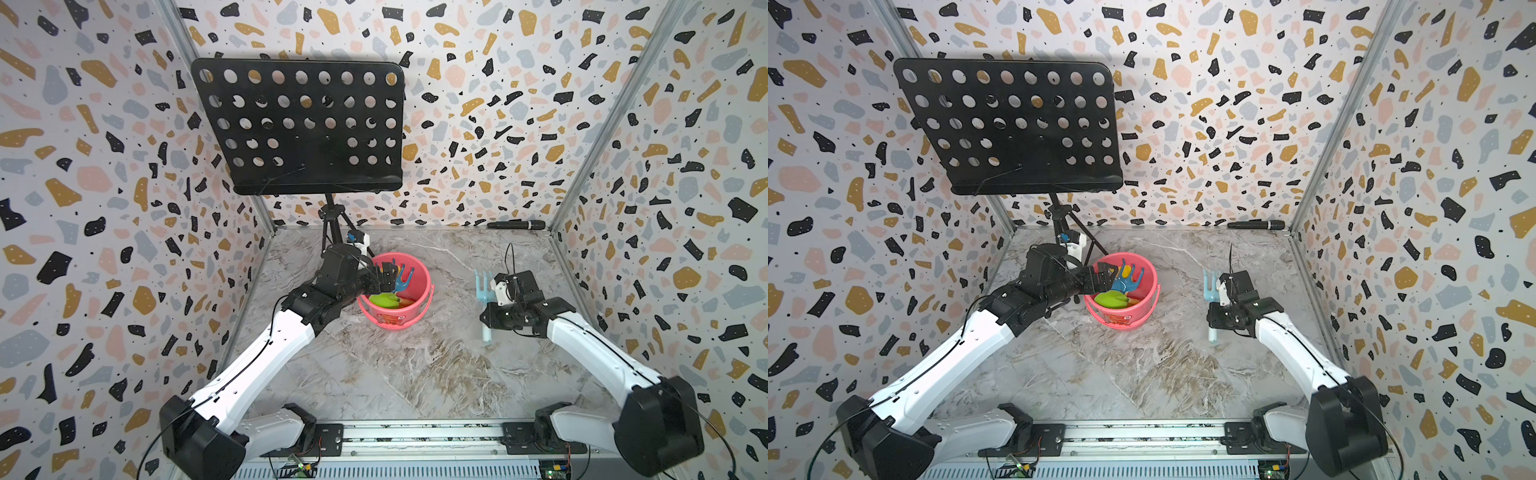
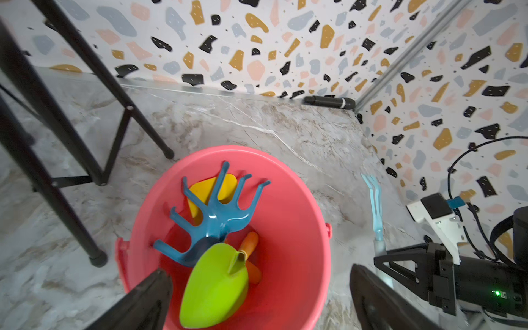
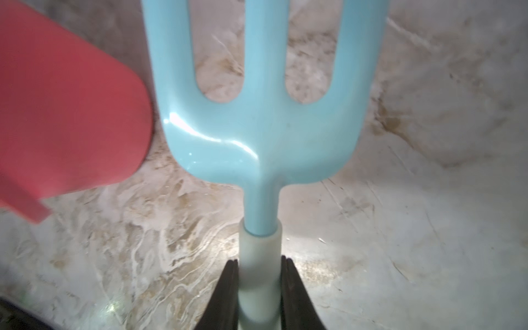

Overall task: Organize the gardening tools
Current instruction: Pick up the gardening tool from the center of the board.

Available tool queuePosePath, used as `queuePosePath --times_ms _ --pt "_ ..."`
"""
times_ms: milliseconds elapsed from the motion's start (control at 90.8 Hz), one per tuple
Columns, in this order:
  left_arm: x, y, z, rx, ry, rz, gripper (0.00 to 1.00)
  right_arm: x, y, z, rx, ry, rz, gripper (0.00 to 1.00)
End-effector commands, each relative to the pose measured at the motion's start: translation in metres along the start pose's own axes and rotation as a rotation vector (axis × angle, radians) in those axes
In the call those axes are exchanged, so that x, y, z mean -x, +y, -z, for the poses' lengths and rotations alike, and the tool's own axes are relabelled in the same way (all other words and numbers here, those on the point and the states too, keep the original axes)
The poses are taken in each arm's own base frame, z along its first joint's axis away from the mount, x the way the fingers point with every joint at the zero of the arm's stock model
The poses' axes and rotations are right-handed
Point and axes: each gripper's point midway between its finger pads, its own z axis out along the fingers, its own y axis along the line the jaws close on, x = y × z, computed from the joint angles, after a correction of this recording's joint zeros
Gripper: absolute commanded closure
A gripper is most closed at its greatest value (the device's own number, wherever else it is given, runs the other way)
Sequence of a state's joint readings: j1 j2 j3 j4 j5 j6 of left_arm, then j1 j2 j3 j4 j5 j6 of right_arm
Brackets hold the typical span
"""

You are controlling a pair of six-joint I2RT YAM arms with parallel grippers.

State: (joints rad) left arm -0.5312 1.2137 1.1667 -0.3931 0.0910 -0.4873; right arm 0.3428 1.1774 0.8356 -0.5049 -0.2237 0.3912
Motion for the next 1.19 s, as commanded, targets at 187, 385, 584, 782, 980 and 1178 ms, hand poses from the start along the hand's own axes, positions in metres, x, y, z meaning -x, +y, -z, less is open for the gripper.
queuePosePath --times_ms 187,385,584,782,980,1178 --pt "-0.002 -0.062 0.001 -0.311 0.118 0.065 0.0 0.018 0.062 0.042 0.189 -0.224 0.232 1.0" --pt "-0.008 -0.091 0.004 -0.398 0.154 0.039 0.0 0.021 0.097 0.052 0.265 -0.272 0.339 1.0" --pt "-0.013 -0.113 0.002 -0.445 0.174 0.01 0.01 0.02 0.123 0.053 0.285 -0.285 0.42 1.0" --pt "-0.019 -0.116 -0.006 -0.435 0.189 0.0 0.1 0.018 0.145 0.05 0.3 -0.283 0.481 1.0" --pt "-0.024 -0.108 -0.015 -0.387 0.204 -0.005 0.19 0.017 0.169 0.05 0.336 -0.282 0.528 1.0" --pt "-0.022 -0.101 -0.017 -0.35 0.181 -0.022 0.48 0.014 0.186 0.05 0.363 -0.275 0.563 1.0"
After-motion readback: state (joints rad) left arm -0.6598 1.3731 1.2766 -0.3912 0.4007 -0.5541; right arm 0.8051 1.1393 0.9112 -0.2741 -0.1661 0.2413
